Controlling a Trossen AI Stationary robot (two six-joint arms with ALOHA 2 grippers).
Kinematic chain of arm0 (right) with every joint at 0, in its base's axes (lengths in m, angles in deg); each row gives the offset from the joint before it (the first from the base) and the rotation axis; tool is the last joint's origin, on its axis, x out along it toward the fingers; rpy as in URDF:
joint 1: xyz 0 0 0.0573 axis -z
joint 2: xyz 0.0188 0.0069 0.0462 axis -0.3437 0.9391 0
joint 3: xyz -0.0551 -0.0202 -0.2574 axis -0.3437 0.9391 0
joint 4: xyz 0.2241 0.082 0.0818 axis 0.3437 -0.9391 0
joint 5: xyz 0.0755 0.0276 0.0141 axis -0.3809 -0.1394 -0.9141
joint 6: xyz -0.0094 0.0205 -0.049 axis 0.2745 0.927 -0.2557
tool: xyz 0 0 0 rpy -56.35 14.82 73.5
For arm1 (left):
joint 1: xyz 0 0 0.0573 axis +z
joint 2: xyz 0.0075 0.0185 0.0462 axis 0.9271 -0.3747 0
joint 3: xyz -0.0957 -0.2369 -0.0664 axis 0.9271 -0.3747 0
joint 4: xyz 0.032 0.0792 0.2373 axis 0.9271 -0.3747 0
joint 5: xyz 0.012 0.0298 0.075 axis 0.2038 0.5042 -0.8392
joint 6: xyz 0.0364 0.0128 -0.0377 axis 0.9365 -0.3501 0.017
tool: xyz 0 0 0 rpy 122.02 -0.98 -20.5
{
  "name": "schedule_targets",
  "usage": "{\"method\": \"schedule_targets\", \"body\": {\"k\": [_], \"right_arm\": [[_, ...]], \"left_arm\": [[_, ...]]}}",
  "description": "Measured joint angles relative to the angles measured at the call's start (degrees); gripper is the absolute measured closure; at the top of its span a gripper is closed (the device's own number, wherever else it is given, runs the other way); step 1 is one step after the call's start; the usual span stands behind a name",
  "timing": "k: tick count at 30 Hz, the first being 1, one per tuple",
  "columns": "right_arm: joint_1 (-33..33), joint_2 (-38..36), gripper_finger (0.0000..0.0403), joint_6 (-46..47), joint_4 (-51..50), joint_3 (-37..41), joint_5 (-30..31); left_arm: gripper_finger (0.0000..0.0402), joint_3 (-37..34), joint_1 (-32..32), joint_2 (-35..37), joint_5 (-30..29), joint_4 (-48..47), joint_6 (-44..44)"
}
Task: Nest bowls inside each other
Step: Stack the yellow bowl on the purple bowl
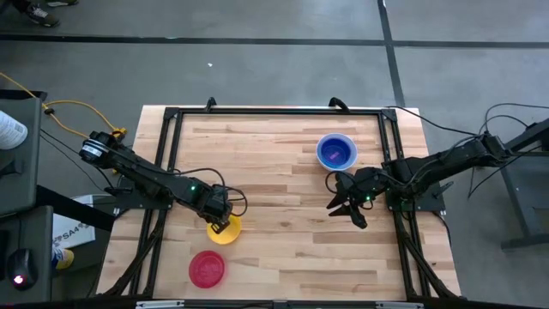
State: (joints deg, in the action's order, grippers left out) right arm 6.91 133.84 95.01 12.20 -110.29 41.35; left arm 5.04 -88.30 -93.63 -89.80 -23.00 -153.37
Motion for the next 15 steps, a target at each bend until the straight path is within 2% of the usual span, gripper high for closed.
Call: {"method": "schedule_targets", "body": {"k": [15], "right_arm": [[0.0, 0.0, 0.0291, -7.9, 5.4, 0.0, 0.5]], "left_arm": [[0.0401, 7.5, 13.4, 0.0, 4.7, -0.6, 12.0]]}}
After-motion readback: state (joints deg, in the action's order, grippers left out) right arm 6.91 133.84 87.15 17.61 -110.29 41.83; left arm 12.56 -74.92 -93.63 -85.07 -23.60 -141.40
